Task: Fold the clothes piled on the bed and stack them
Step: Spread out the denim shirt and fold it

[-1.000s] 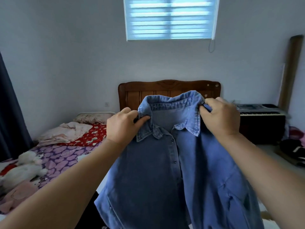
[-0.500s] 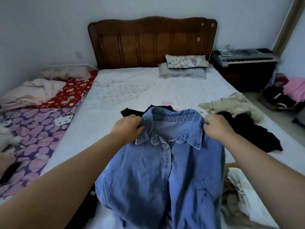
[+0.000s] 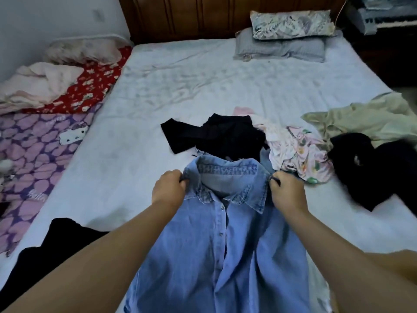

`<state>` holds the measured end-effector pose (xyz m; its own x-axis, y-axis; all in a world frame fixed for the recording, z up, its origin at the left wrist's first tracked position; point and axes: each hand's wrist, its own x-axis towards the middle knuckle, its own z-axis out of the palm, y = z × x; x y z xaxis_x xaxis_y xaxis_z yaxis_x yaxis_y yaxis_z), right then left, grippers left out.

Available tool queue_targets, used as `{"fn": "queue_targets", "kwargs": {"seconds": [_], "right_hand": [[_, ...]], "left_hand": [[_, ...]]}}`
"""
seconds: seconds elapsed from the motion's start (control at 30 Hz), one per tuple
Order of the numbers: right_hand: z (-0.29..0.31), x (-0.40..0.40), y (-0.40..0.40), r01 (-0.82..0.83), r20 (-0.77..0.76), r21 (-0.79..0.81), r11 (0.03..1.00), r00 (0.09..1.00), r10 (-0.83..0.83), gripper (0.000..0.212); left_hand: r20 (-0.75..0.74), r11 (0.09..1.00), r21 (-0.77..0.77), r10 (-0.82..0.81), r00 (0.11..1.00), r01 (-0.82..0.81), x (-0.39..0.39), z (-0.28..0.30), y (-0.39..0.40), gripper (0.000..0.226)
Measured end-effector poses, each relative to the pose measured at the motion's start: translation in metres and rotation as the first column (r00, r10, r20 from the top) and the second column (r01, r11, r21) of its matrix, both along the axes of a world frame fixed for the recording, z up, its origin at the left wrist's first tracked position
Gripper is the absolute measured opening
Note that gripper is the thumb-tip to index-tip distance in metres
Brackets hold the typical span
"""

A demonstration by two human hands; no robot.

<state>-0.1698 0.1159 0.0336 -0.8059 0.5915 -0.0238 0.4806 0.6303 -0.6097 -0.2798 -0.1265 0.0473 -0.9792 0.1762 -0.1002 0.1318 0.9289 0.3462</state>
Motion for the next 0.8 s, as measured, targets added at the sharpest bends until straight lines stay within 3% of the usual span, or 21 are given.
{"fn": "queue_targets", "kwargs": {"seconds": [0.07, 0.1, 0.2, 0.27, 0.5, 0.57, 0.63, 0.73, 0.8], "right_hand": [[-0.013, -0.02, 0.007, -0.08, 0.006, 0.008, 0.997, 0.997, 0.08, 0.013], [-0.023, -0.027, 0.01, -0.148, 0.031, -0.021, 0.989, 0.988, 0.148, 0.023], [-0.047, -0.032, 0.006, -0.296, 0.115, -0.16, 0.942, 0.942, 0.315, 0.061], [-0.069, -0.025, -0.003, -0.342, 0.186, -0.156, 0.927, 0.911, 0.368, 0.06], [-0.154, 0.068, -0.062, -0.482, 0.336, -0.215, 0.849, 0.78, 0.528, 0.033], [-0.166, 0.107, -0.081, -0.543, 0.313, -0.153, 0.826, 0.766, 0.562, 0.021], [-0.182, 0.148, -0.1, -0.547, 0.363, -0.067, 0.834, 0.766, 0.532, 0.022], [-0.191, 0.197, -0.128, -0.529, 0.569, 0.023, 0.848, 0.704, 0.424, 0.053], [-0.192, 0.227, -0.147, -0.465, 0.593, 0.037, 0.884, 0.723, 0.355, 0.076]], "left_hand": [[0.005, 0.997, 0.067, 0.048, 0.999, -0.048, -0.017, -0.02, 0.003, 0.01], [0.02, 0.995, 0.099, 0.033, 0.999, -0.034, -0.024, -0.033, 0.005, 0.013], [0.131, 0.992, 0.108, -0.085, 0.988, 0.071, -0.025, -0.068, 0.005, 0.06], [0.165, 0.992, 0.033, -0.125, 0.978, 0.121, -0.011, -0.093, -0.001, 0.066], [0.364, 0.98, -0.026, -0.176, 0.915, 0.198, 0.09, -0.177, -0.072, 0.042], [0.341, 0.979, -0.033, -0.177, 0.923, 0.199, 0.127, -0.188, -0.099, 0.036], [0.28, 0.98, -0.051, -0.171, 0.945, 0.192, 0.164, -0.197, -0.122, 0.032], [0.081, 0.983, -0.002, -0.18, 0.98, 0.181, 0.214, -0.204, -0.141, 0.046], [0.03, 0.999, 0.042, 0.001, 1.0, -0.002, 0.241, -0.202, -0.144, 0.058]]}}
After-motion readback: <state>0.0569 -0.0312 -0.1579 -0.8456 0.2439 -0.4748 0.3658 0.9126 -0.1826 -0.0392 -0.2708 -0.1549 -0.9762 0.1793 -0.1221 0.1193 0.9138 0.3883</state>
